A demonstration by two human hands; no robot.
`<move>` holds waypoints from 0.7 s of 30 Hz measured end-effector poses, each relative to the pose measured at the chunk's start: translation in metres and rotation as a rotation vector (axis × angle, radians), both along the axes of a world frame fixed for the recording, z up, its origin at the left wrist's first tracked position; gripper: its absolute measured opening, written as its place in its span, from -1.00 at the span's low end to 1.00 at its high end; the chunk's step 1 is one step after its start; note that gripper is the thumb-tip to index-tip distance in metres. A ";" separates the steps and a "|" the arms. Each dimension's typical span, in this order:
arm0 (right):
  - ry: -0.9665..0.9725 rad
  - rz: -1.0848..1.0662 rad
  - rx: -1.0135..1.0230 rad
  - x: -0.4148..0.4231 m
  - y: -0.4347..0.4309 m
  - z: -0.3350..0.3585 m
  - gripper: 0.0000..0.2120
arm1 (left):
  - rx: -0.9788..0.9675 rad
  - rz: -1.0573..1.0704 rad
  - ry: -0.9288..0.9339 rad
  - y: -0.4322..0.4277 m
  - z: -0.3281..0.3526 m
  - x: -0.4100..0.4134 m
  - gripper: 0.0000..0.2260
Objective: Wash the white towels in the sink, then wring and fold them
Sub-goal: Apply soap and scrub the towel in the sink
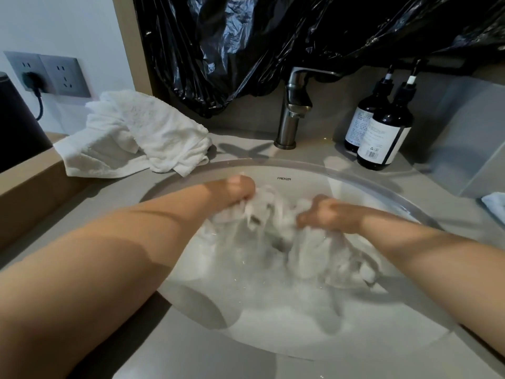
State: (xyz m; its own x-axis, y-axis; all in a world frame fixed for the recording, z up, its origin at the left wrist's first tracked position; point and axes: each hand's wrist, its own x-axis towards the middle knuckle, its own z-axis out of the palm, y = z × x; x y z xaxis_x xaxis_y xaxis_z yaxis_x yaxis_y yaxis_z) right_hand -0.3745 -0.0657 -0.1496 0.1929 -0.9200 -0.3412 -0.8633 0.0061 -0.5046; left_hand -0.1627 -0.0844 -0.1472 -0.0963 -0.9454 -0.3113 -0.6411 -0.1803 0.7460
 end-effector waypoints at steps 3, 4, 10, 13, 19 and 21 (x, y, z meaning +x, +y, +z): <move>-0.482 -0.325 -0.042 -0.006 0.001 0.021 -0.76 | 0.103 0.323 0.560 -0.010 0.005 -0.001 -0.77; -0.608 -0.375 -0.089 0.000 0.004 0.027 -0.80 | 0.117 0.349 0.616 -0.014 0.002 -0.005 -0.76; -0.461 -0.308 -0.266 0.041 0.029 0.025 -0.81 | 0.171 0.101 0.471 0.015 0.005 -0.033 -0.71; -0.267 -0.277 -0.309 0.036 0.026 0.016 -0.67 | 0.124 0.035 0.389 0.022 0.014 -0.039 -0.67; 0.371 0.023 0.050 0.012 0.011 0.017 -0.58 | 0.128 -0.405 -0.632 0.025 0.018 -0.027 -0.57; 0.540 0.112 0.037 0.008 0.012 0.017 -0.62 | 0.129 -0.503 -0.841 0.020 0.010 -0.017 -0.60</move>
State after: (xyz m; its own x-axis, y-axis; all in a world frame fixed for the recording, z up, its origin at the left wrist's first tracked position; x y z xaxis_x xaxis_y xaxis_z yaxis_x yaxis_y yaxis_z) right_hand -0.3664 -0.0535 -0.1330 0.0775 -0.8892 -0.4509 -0.9958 -0.0911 0.0086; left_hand -0.1802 -0.0640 -0.1376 -0.1777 -0.8092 -0.5600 -0.9775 0.2107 0.0058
